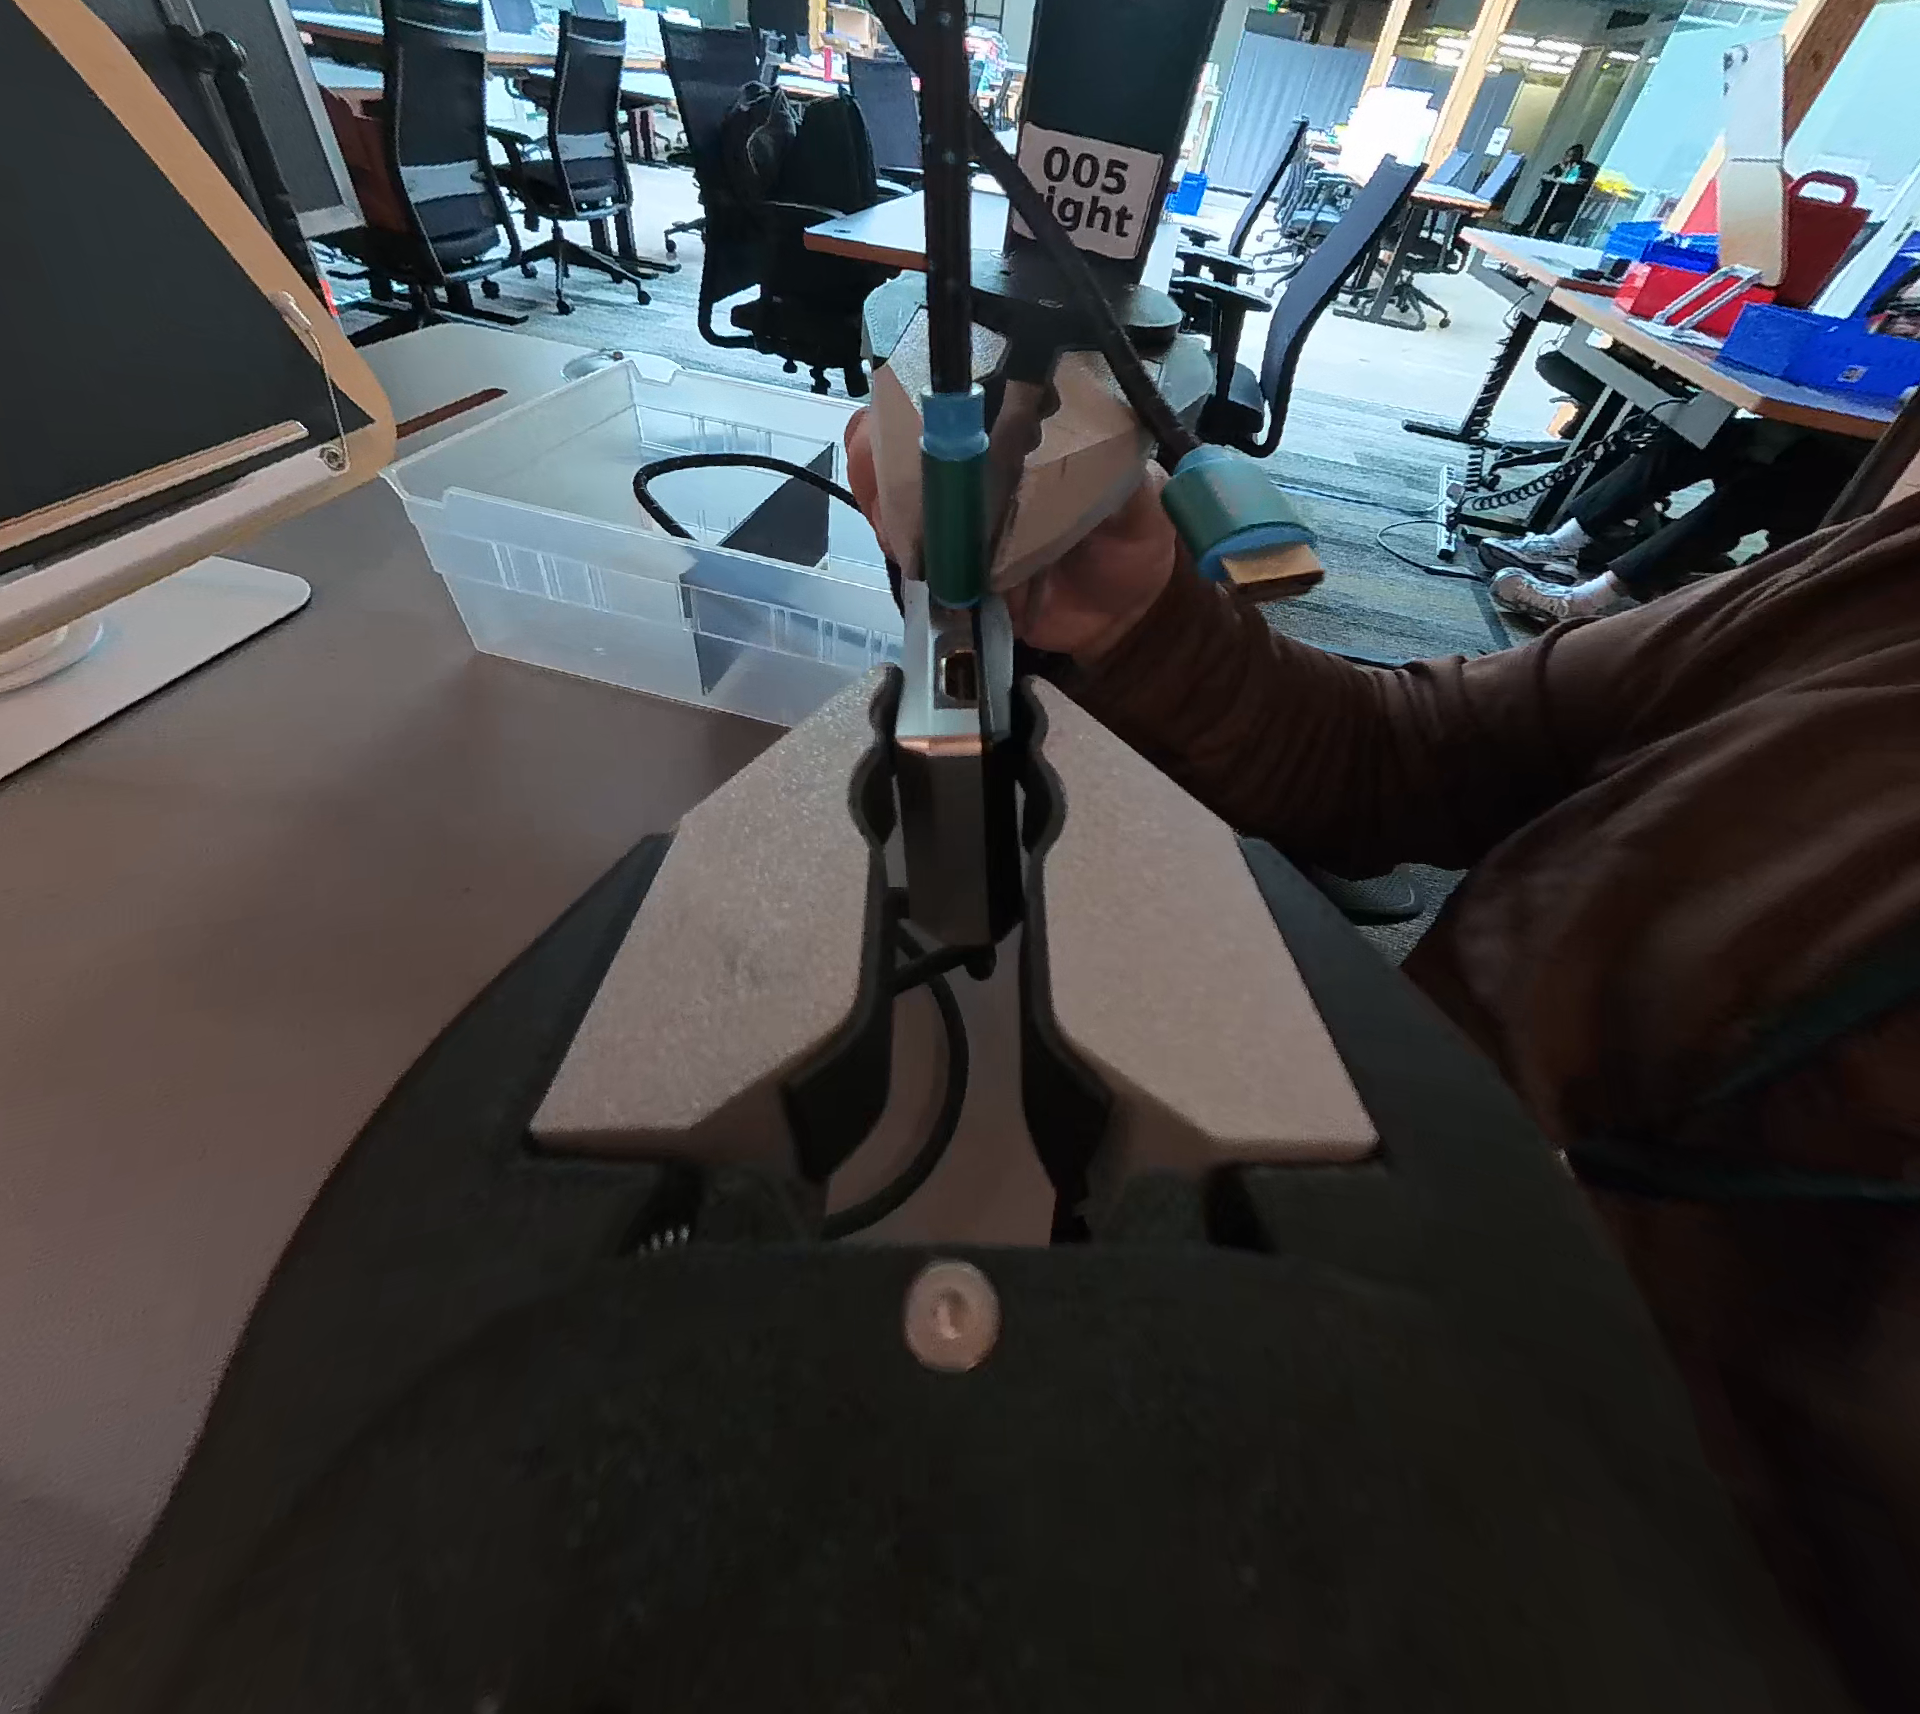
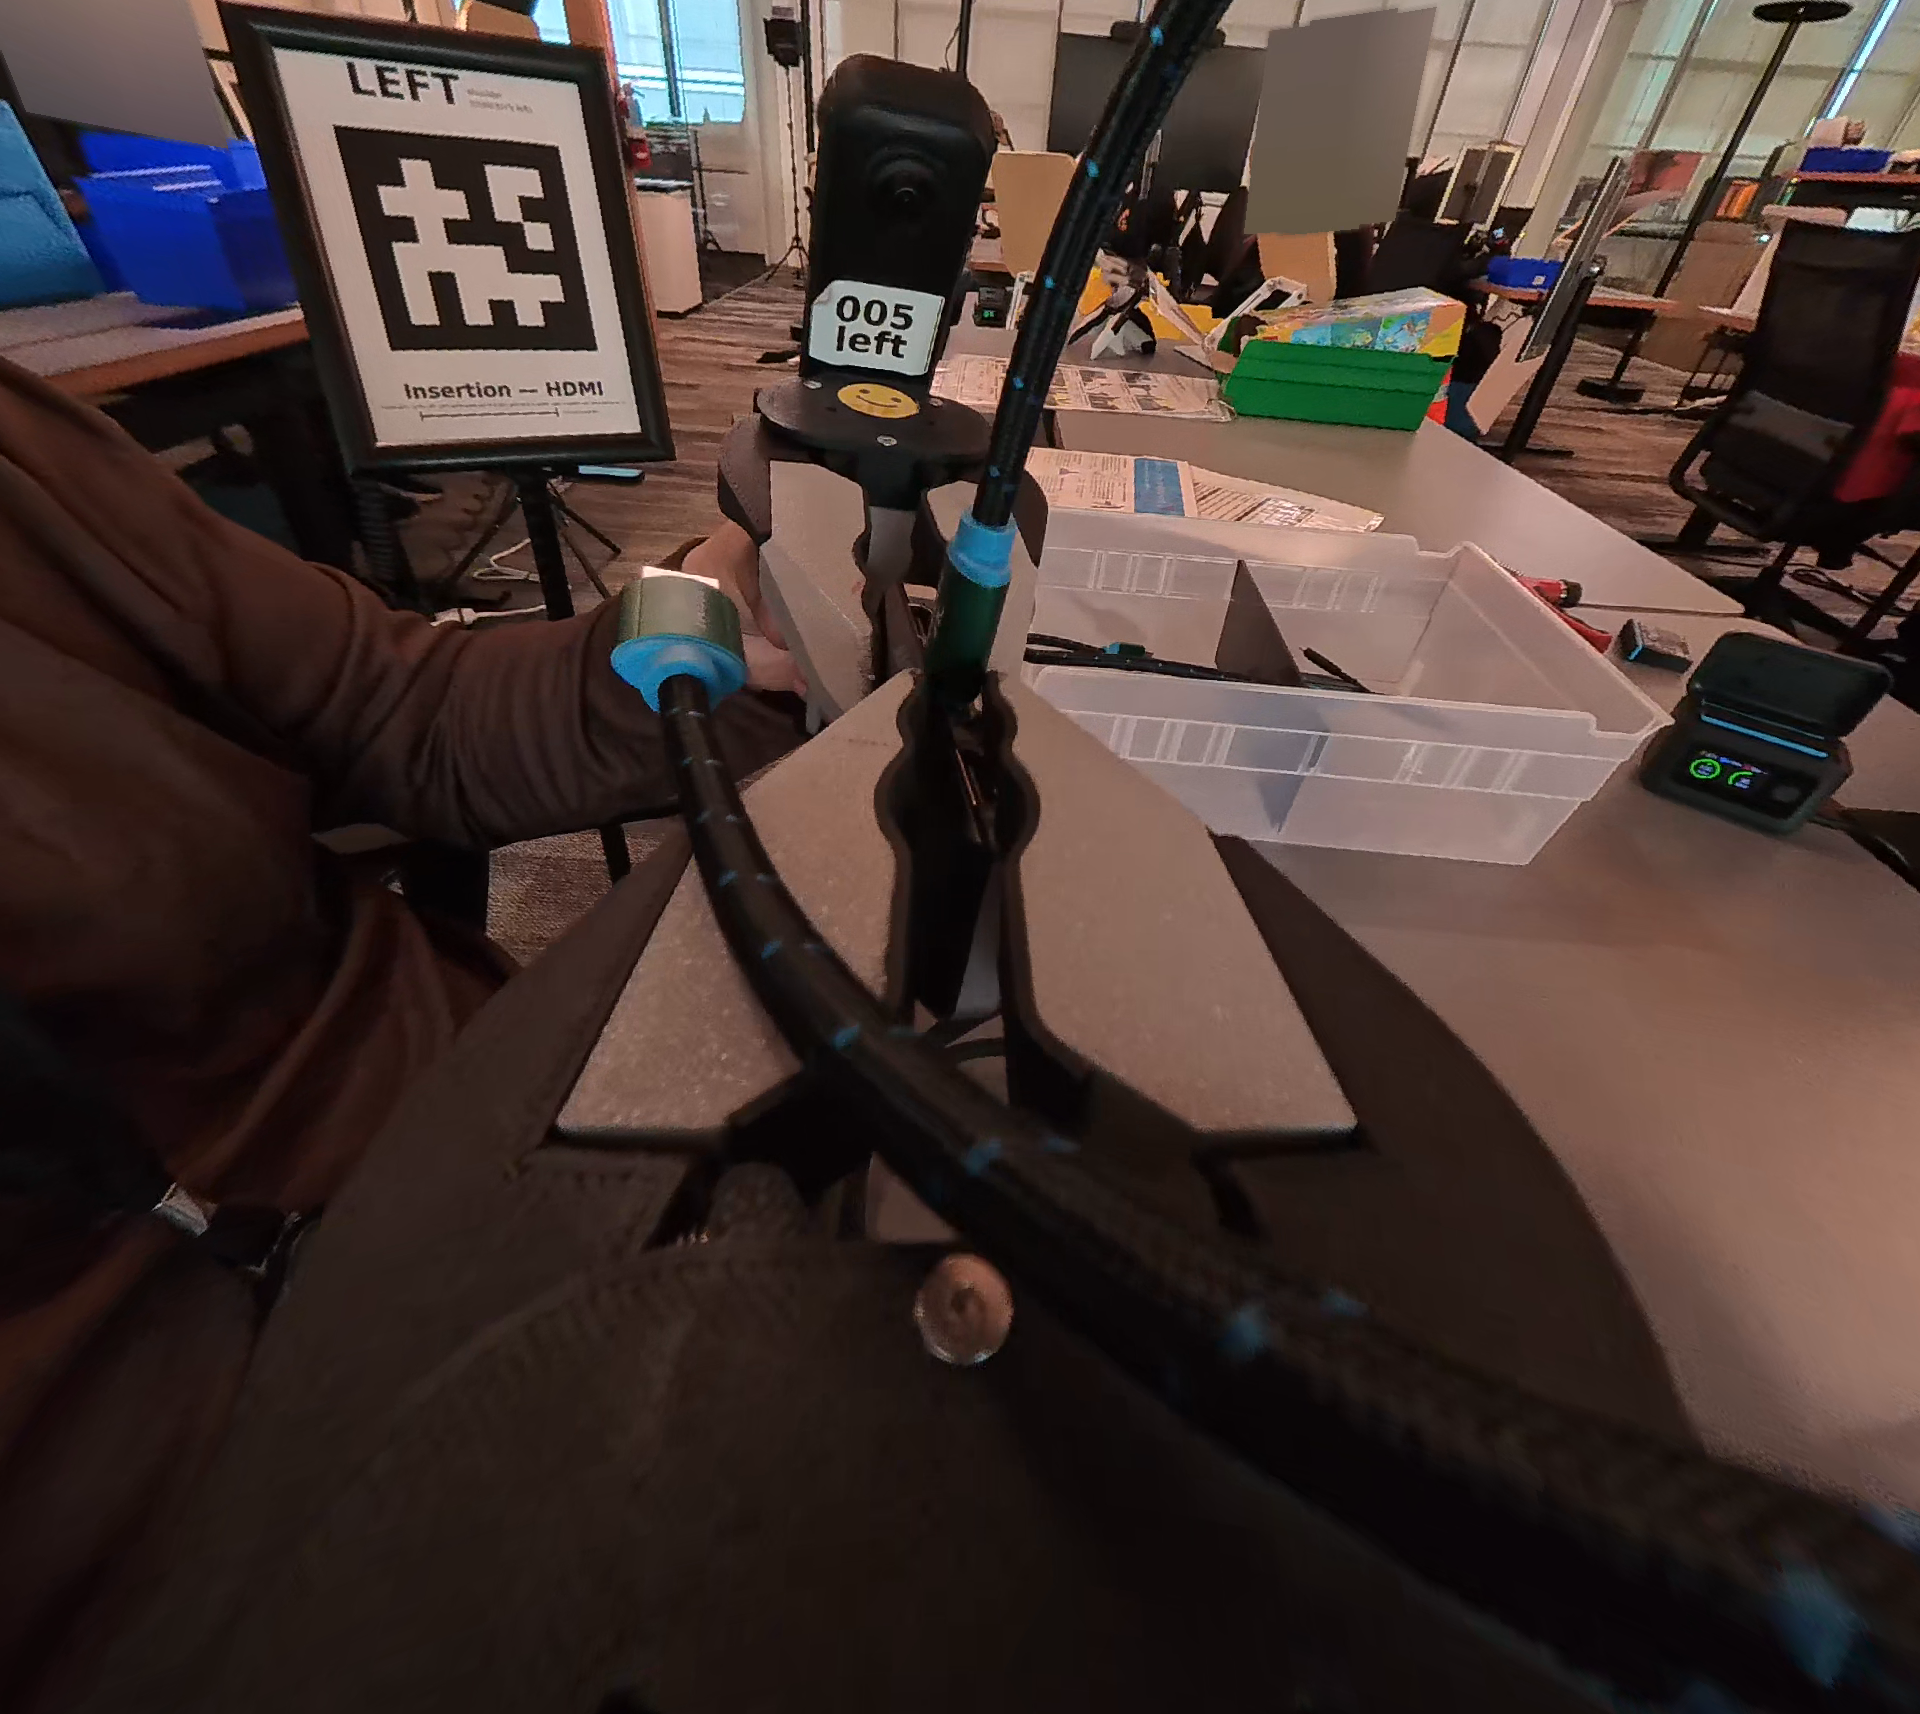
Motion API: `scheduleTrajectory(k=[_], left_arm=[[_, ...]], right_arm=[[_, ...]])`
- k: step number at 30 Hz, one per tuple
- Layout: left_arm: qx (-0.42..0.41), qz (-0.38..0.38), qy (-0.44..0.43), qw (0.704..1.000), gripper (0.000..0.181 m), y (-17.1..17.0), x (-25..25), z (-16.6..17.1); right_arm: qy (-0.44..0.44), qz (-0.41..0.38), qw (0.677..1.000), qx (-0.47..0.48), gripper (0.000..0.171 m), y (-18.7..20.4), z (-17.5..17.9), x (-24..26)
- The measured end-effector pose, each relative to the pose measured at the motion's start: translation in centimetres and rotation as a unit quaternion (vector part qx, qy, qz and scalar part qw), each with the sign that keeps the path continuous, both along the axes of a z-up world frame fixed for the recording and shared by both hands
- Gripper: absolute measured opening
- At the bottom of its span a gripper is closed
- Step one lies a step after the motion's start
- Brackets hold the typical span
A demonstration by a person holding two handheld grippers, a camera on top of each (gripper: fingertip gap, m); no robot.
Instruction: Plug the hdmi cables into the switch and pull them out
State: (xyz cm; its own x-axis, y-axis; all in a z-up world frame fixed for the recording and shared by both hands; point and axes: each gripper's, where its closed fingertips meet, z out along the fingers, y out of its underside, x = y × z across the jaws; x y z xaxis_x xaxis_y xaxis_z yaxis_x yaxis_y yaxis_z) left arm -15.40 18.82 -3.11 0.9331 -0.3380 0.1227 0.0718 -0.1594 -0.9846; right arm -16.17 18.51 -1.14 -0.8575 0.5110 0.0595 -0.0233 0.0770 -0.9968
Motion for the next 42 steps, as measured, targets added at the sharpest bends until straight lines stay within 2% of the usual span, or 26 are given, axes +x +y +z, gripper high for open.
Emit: scheduleTrajectory(k=[27,34,42], left_arm=[[0.016,-0.007,-0.003,1.000,0.018,0.4,0.4,0.2],[0.061,-0.003,-0.065,0.996,0.018,0.3,0.3,2.0],[0.073,-0.032,-0.080,0.994,0.018,-0.5,0.7,3.0]], right_arm=[[0.021,0.008,1.000,0.009,0.009,-0.2,0.1,0.2],[0.024,-0.002,0.994,-0.106,0.008,-0.1,1.8,0.0],[0.040,-0.036,0.986,-0.155,0.007,-0.7,2.8,0.5]])
